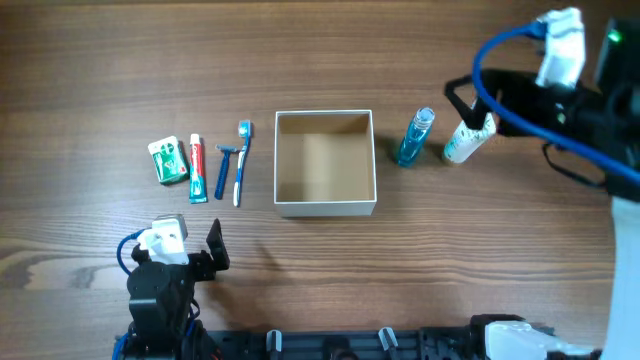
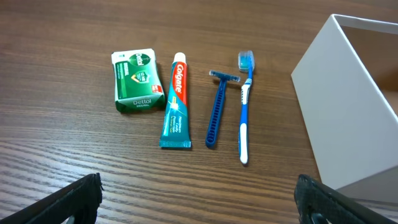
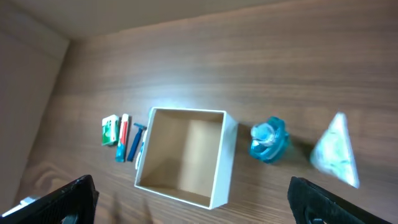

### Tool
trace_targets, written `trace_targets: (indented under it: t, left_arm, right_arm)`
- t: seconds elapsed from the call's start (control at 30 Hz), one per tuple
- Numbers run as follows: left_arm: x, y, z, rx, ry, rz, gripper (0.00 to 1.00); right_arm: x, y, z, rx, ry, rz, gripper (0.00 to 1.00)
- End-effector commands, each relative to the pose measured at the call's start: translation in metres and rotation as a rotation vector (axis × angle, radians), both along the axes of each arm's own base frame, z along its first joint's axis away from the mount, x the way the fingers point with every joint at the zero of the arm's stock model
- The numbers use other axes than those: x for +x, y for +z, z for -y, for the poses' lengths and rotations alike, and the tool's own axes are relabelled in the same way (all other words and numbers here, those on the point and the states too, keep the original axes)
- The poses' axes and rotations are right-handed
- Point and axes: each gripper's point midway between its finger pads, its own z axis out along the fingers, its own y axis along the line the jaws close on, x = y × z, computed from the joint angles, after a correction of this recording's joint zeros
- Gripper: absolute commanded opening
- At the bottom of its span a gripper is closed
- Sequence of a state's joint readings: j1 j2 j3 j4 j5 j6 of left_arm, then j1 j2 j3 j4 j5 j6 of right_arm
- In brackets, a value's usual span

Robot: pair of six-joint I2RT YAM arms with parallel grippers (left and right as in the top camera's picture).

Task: Pack container
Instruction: 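Move the right gripper toward the blue mouthwash bottle, then grasp the blue mouthwash bottle with the right gripper and lift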

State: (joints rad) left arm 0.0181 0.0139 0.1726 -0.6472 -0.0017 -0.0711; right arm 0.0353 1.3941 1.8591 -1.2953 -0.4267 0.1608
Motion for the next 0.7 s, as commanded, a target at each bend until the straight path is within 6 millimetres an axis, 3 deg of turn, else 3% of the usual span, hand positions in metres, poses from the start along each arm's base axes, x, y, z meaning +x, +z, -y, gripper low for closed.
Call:
trace_targets:
  t: [0.0,0.17,0.33,0.53,0.67]
  left_arm:
    - [-0.001,-0.006,0.000,0.017,-0.006,-0.011,1.00]
    - [-0.001,-0.006,0.000,0.017,-0.006,-0.011,1.00]
    - [-0.001,-0.006,0.000,0.017,-0.006,-0.011,1.00]
    - [-0.001,-0.006,0.000,0.017,-0.006,-0.011,1.00]
    - [-0.001,-0.006,0.000,0.017,-0.006,-0.011,1.00]
  right_arm:
    - [0.032,-0.047,-0.013,-0.079,-0.134,-0.166,1.00]
    - [0.056,-0.109,-0.023,-0.174,-0.292,-0.341,1.00]
    - [0.070,-0.167,-0.016,-0.220,-0.436,-0.511,0.99]
    - [0.076,-0.211,-0.015,-0.273,-0.461,-0.614,1.00]
    - [0.069,-0.232,-0.002,-0.329,-0.510,-0.678,0.98]
